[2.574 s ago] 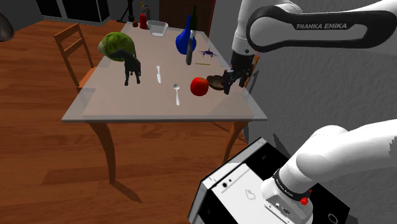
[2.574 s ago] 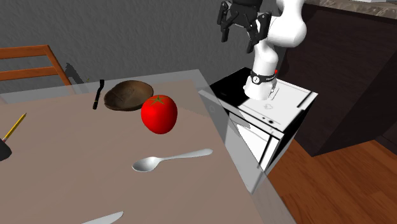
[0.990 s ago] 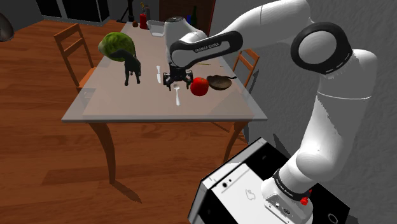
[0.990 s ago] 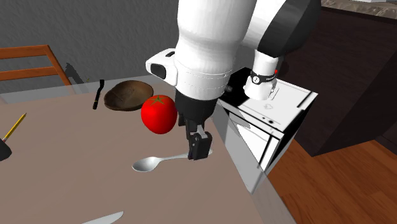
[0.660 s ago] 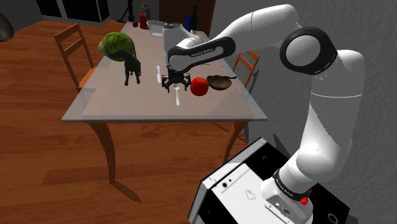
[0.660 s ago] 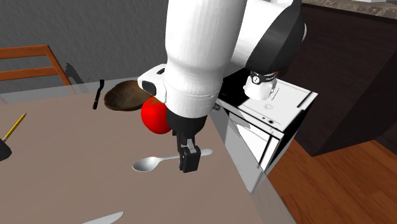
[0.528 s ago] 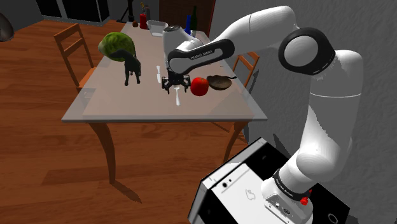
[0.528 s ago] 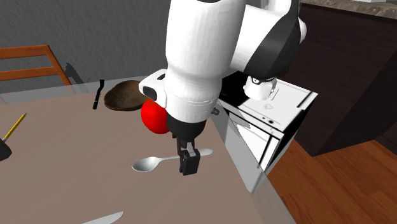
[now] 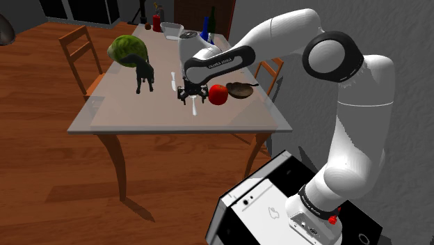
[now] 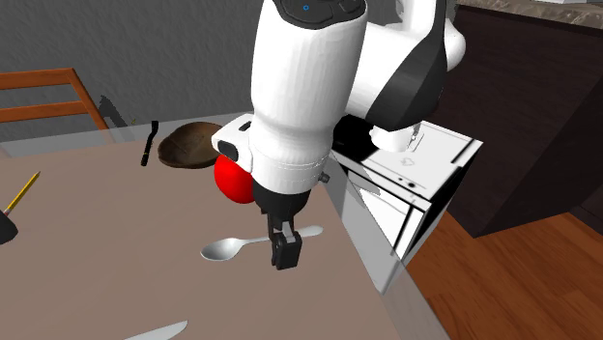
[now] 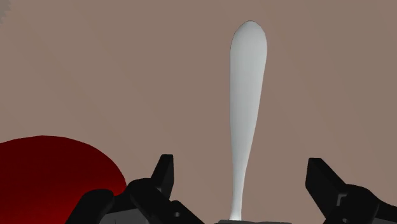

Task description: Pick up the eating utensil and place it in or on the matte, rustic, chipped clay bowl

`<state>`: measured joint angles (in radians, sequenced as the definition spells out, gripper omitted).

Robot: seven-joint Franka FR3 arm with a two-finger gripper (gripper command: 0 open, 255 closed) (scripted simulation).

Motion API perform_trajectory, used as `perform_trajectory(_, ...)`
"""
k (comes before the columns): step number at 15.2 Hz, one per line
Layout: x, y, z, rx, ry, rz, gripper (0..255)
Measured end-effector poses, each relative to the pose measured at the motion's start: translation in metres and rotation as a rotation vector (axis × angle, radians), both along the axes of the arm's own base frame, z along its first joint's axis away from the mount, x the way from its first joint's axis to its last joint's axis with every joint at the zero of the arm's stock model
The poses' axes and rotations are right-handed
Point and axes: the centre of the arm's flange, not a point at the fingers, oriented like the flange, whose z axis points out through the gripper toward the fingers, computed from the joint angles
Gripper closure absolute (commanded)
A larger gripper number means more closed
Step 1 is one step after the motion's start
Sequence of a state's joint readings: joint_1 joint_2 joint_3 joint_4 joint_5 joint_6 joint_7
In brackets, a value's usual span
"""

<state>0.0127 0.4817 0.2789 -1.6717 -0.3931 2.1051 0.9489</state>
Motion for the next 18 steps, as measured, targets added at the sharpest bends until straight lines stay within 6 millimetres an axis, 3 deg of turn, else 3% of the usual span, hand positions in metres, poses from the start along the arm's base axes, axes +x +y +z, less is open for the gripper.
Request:
perform_trajectory(1,0.0,0.0,0.0,0.0,0.0,0.0,255)
perform_trajectory(11,0.0,0.001,0.001,0.001,-0.002,0.001,255)
perform_trajectory(18,0.0,0.0,0.032,0.0,0.0,0.0,255)
